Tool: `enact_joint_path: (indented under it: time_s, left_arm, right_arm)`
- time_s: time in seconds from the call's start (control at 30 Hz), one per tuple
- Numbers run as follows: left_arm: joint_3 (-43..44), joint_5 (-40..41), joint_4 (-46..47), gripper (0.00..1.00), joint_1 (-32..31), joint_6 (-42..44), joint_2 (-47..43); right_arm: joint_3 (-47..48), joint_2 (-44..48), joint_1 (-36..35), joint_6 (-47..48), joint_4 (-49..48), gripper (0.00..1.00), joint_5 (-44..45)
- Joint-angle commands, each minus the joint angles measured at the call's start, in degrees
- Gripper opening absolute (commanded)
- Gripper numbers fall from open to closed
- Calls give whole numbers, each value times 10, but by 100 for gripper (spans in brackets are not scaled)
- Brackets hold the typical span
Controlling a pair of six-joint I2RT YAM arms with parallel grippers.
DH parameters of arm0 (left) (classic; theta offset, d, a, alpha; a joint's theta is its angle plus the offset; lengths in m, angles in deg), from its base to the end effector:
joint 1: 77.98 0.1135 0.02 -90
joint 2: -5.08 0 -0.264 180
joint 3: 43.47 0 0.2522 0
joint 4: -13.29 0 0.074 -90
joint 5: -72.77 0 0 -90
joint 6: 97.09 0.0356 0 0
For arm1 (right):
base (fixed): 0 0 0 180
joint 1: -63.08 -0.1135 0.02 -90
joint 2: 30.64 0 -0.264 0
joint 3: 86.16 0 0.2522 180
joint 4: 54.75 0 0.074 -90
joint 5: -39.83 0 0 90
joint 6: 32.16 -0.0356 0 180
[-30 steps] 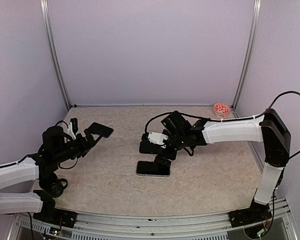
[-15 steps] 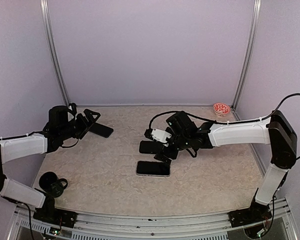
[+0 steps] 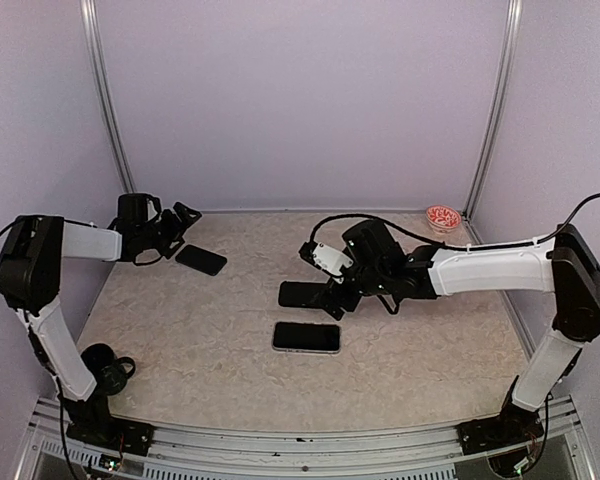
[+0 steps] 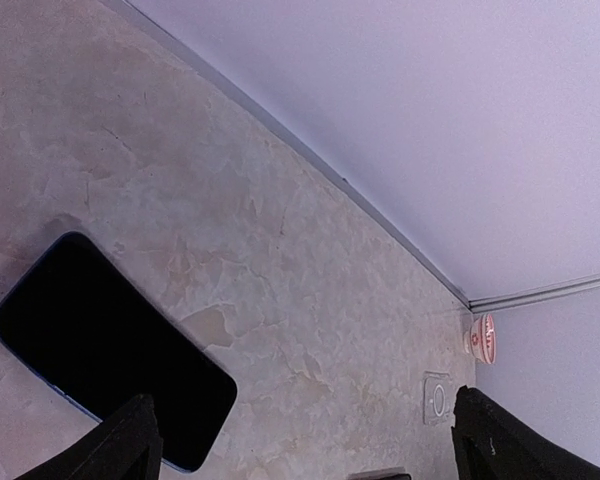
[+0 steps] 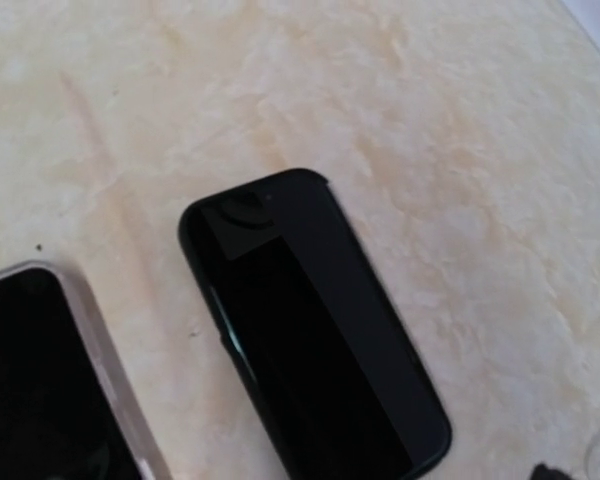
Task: Put the phone into the phone case
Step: Move the phone to the center of the board.
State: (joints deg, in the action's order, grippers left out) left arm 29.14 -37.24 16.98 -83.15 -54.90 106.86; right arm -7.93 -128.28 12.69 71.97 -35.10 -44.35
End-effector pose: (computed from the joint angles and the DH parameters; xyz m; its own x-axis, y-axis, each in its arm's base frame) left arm 0.3884 -0.0474 0.2028 -0.5784 -0.6467 -0.4972 -0.0540 0.6385 -0.7677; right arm 0.2437 0.2889 0.2224 -0.2147 -0.6404 -0.7374 -0.7926 0.5554 -0.2515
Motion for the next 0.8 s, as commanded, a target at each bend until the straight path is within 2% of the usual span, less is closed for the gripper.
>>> enact_joint_path:
  time_s: [0.0, 0.2, 0.47, 0.6, 0.77]
  left_arm:
    - [46, -65, 22, 99, 20, -20, 45]
    - [93, -138, 32, 99, 44, -48, 118]
    - [152, -1, -89, 99, 68, 56, 125]
    - [163, 11, -77, 99, 79, 61, 154]
    - [216, 7, -94, 99, 80, 80, 205]
  right_arm:
    - [-11, 26, 8, -32, -28, 100, 20]
    - [4, 18, 12, -63, -38, 100, 20]
    - [27, -6, 12, -82, -39, 99, 0]
    - [33, -12, 13, -84, -40, 99, -3]
    - [38, -16, 13, -86, -40, 99, -3]
